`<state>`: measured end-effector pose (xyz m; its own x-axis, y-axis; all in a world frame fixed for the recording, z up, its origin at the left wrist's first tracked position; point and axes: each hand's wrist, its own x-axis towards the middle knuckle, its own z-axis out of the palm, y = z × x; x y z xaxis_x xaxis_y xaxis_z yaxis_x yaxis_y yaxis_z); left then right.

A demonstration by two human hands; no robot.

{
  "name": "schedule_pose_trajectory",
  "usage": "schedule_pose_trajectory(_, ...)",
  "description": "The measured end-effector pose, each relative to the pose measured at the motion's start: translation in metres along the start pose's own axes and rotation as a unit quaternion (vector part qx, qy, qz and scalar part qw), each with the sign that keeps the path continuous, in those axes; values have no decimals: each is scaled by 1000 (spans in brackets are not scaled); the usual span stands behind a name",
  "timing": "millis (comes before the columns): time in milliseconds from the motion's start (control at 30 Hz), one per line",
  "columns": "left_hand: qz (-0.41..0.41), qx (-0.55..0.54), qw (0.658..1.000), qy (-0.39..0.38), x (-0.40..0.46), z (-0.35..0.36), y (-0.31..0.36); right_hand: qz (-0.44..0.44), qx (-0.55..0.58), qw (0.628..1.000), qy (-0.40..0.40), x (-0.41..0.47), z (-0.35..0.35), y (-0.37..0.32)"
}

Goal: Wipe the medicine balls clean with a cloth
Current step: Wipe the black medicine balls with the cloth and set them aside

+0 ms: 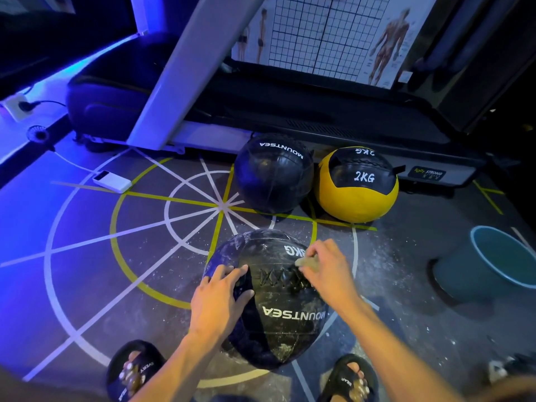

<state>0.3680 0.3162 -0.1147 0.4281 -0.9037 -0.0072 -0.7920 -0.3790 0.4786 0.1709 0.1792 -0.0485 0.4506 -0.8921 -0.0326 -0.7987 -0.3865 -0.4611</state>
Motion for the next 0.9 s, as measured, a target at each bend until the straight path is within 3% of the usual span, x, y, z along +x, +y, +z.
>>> schedule_pose_trajectory(100, -1, 3, 1000, 1, 0, -2, 2, -26, -5, 999, -25, -9, 13, -3)
schedule_pose_trajectory(233, -1, 3, 1000, 2, -1, -2, 1, 59, 90, 994, 12, -14, 13, 2)
schedule_pose_trajectory(333, 0, -3, 1000, 4, -2, -2, 2, 75, 107, 991, 38, -19, 16, 4)
schedule_pose_trajectory(667, -6, -5, 1000, 2, 0, -1, 1, 6, 71, 997, 13, -20, 10, 16)
schedule_pose_trajectory(900, -10, -11, 1000, 6, -1, 1, 0, 166, 55, 983, 51, -3, -9, 56)
